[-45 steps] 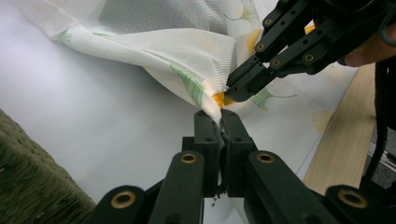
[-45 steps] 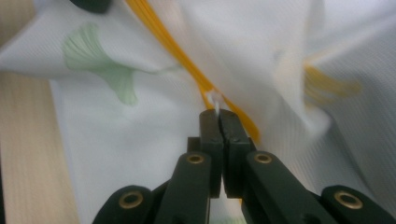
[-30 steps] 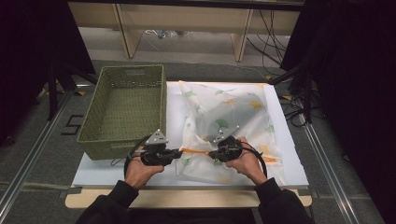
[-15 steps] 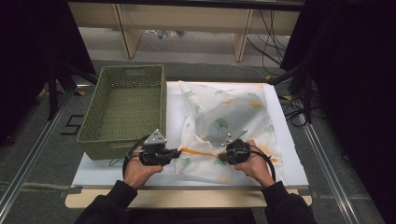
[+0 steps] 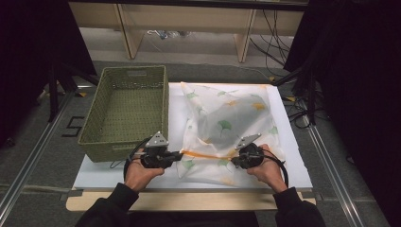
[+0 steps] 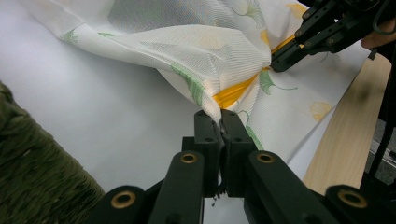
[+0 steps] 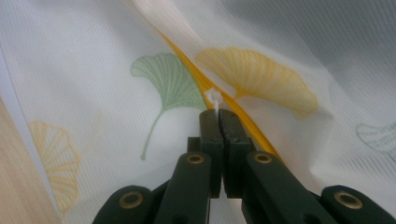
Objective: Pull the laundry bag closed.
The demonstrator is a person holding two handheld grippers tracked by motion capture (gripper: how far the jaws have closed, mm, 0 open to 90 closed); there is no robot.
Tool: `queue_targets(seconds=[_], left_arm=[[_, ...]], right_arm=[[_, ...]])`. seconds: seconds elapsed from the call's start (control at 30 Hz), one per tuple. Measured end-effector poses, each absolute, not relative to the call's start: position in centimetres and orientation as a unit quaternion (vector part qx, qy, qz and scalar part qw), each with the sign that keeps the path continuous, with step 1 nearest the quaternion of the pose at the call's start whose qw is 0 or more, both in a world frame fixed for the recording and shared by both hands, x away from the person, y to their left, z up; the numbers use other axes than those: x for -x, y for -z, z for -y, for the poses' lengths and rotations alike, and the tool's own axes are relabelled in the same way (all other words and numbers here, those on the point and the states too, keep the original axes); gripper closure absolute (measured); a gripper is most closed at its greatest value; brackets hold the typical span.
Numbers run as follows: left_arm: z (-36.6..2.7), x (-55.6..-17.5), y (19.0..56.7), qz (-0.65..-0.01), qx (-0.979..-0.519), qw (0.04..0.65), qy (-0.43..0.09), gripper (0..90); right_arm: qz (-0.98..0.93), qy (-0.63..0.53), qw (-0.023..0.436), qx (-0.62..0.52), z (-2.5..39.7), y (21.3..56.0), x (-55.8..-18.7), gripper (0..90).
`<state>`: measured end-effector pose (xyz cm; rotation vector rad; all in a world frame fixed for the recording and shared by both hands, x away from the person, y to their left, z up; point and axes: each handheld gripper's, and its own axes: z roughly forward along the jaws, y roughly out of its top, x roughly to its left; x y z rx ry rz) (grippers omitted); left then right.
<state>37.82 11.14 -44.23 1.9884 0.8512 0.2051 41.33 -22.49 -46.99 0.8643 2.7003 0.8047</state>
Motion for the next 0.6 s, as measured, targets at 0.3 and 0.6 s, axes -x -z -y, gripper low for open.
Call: queue_targets(seconds=[0.3,0.6], left_arm=[[-11.2,-37.9,44.3,-0.349,-0.809,0.465,-0.085,86.7],[-11.3,-37.9,44.3,-0.348,-0.809,0.465,-0.087,86.6]], right_arm=[[-0.912,-0.262,0.098,-0.3,23.6,46.8,-41.1,90.0],[-0.909,-0.255,0.103,-0.315,25.6,46.6,-40.7,90.0]])
